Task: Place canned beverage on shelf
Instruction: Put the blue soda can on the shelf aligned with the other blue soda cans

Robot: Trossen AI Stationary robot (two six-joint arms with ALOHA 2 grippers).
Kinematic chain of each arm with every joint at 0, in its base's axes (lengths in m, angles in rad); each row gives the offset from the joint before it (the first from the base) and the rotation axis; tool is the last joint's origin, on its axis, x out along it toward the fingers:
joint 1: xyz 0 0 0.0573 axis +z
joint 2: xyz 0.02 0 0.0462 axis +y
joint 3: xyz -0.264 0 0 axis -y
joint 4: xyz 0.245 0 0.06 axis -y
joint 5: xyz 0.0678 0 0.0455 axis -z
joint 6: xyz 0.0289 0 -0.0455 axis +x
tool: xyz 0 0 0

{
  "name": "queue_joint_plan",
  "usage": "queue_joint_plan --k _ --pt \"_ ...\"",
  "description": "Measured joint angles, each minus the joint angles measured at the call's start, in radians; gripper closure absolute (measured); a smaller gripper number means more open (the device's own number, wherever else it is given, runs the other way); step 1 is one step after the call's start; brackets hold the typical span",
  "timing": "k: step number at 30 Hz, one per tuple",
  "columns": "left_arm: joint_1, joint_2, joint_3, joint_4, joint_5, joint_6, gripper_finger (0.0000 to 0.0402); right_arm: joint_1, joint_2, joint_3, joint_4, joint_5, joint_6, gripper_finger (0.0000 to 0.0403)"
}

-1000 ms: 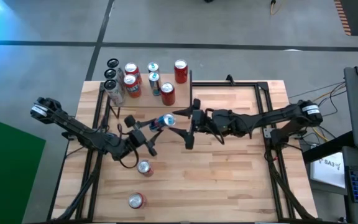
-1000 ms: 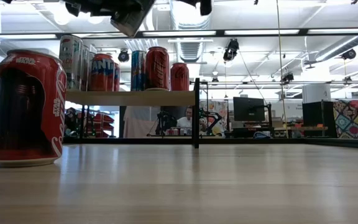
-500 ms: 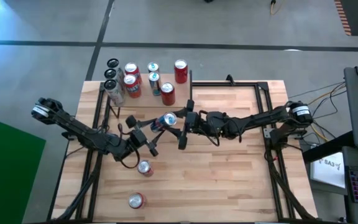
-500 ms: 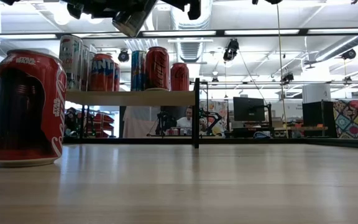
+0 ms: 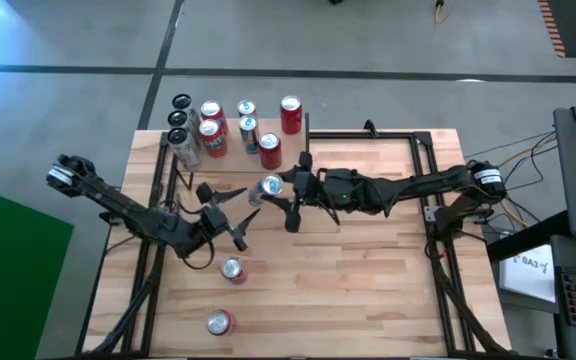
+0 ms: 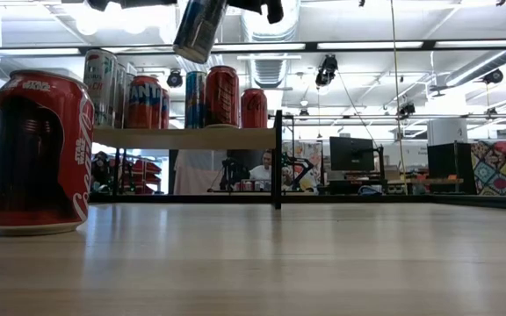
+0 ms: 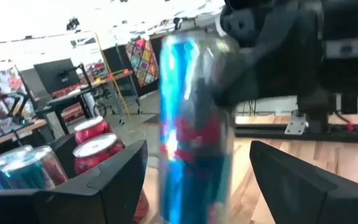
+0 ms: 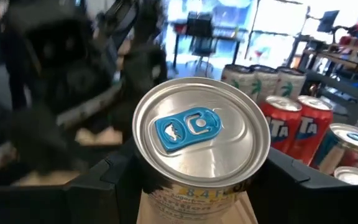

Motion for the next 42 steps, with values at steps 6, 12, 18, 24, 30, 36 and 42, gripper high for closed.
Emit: queue_joint_plan --k 6,12,18,24,30,36,42 --pt "-0.039 -0.122 0.000 -0.039 -0.002 0.075 0.0132 -0.018 0.000 0.144 -0.249 -0.004 -0.061 0.0195" --pt "-0.068 -0.261 -0.003 -0.110 -0.002 0.081 0.0132 -0.056 0.000 0.244 -0.351 -0.087 -0.075 0.0195" --pt "-0.071 -0.368 -0.007 -0.152 -0.002 0.083 0.0132 -0.116 0.007 0.284 -0.358 -0.186 -0.071 0.0195" --pt "-0.071 -0.445 -0.008 -0.173 -0.002 0.134 0.0132 -0.174 0.084 0.360 -0.359 -0.287 -0.061 0.0195" --pt "-0.072 -0.489 -0.008 -0.308 0.008 0.111 0.0132 -0.211 0.192 0.490 -0.444 -0.448 -0.145 0.0195" --pt "-0.071 -0.522 -0.008 -0.505 0.395 -0.017 0.0132 -0.225 0.283 0.660 -0.744 -0.704 -0.398 0.0195" --pt "-0.070 -0.486 -0.009 -0.510 0.577 -0.098 0.0132 -0.196 0.335 0.767 -0.961 -0.840 -0.497 0.0193"
